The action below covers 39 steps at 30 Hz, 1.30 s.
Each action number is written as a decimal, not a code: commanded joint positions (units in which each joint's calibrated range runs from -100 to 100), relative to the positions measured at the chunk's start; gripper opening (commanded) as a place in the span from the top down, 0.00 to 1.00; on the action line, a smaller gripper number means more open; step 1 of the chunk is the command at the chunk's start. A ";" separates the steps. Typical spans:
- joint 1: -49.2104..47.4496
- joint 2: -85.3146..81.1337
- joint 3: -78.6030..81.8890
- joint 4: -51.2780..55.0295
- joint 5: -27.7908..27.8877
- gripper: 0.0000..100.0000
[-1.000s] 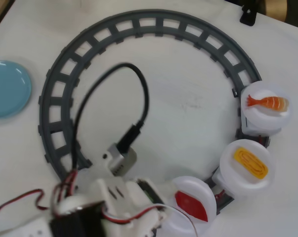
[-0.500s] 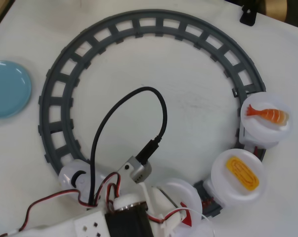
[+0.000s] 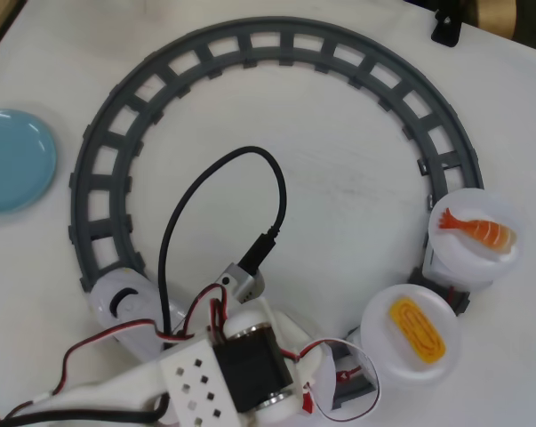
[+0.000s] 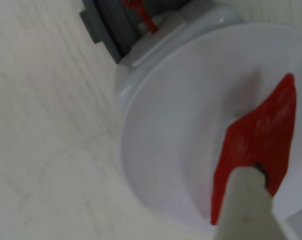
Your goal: Pick up the sushi from the Shinkansen and put it on the blue dish
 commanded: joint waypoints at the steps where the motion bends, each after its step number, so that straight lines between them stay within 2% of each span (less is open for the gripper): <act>1: 0.48 0.80 -2.39 -0.13 0.00 0.75; 9: 0.22 4.12 -2.21 0.47 -0.20 0.76; 19: -0.40 2.54 6.89 0.47 -0.20 0.76; 28: -1.10 -10.98 14.38 3.18 -0.26 0.76; 39: -5.86 -24.42 34.22 2.08 -0.31 0.76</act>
